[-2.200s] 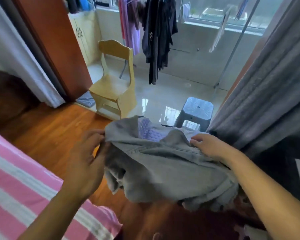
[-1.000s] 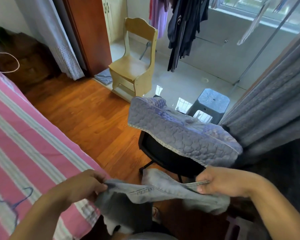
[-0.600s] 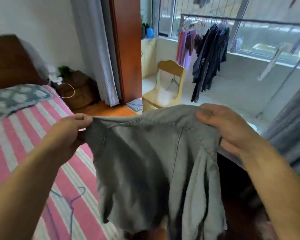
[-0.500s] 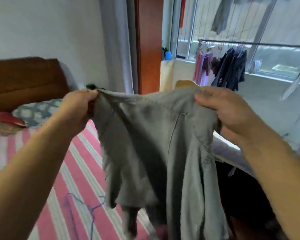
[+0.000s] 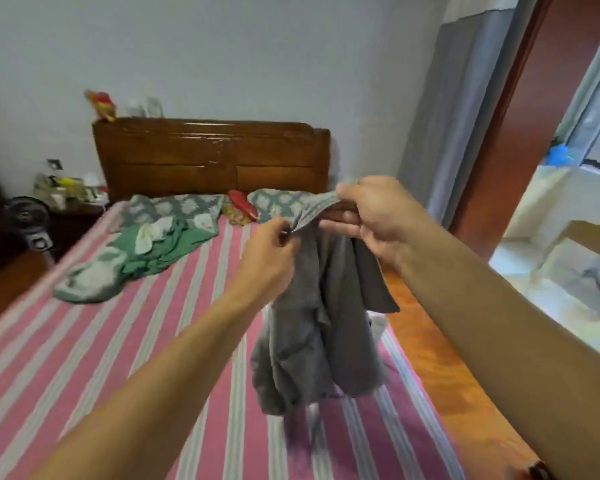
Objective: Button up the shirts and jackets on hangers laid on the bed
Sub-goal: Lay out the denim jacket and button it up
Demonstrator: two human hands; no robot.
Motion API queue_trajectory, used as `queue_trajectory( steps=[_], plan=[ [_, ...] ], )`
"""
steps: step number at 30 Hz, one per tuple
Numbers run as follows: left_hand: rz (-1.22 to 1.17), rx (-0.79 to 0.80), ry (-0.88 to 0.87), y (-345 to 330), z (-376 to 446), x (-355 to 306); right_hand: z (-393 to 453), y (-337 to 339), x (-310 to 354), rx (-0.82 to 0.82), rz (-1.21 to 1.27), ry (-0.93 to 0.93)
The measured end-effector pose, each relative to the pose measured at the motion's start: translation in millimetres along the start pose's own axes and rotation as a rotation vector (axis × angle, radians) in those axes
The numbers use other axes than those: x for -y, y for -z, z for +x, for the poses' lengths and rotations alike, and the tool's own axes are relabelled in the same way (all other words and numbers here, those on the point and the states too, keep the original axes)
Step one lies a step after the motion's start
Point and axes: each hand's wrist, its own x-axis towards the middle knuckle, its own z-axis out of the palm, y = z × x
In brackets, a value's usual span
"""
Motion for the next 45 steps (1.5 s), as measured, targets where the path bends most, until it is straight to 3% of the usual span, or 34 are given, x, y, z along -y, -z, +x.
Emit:
queue_trajectory(
  steps=[3,5,8,11,13,16,19,23,25,27,29,31,34,36,41,44,45],
  plan=[
    [-0.059,-0.015,0.142,39,3,41,16,-9,-61,0.061,-0.189,0.102],
    [-0.028,-0.038,0.159,68,1,50,23,-12,-124,0.050,-0.623,0.174],
    [0.041,0.116,0.219,99,-2,58,21,-36,-219,0.282,-0.981,0.007],
    [0.003,0.244,0.360,122,-6,72,7,-71,-291,0.585,-0.854,-0.277],
    [0.066,0.286,0.402,141,-4,82,-3,-88,-328,0.626,-0.751,-0.374],
    [0.187,0.311,0.500,164,-5,97,0,-112,-350,0.645,-0.672,-0.294],
    [0.256,0.195,0.523,172,-7,110,11,-138,-348,0.717,-0.550,-0.265],
    [0.228,0.094,0.528,192,-10,128,7,-171,-362,0.756,-0.628,-0.192],
    [0.074,0.032,0.593,207,-9,142,11,-180,-376,0.704,-0.631,-0.230],
    [-0.048,-0.096,0.708,229,-5,175,25,-180,-381,0.544,-0.597,-0.289],
    [-0.023,-0.145,0.793,251,-7,225,45,-164,-360,0.345,-0.636,-0.272],
    [0.033,-0.022,0.842,268,-16,282,66,-147,-326,0.109,-0.626,-0.188],
    [0.074,0.330,0.893,259,-34,365,87,-138,-259,-0.014,-0.677,-0.087],
    [0.036,0.452,0.837,230,-51,402,90,-154,-225,-0.039,-0.681,-0.092],
    [-0.069,0.162,0.592,144,-114,405,60,-190,-171,-0.109,-0.523,-0.171],
    [-0.061,0.043,0.441,132,-129,380,40,-189,-144,-0.160,-0.436,-0.153],
    [-0.035,0.031,0.309,136,-128,375,35,-188,-132,-0.175,-0.375,-0.150]
  ],
)
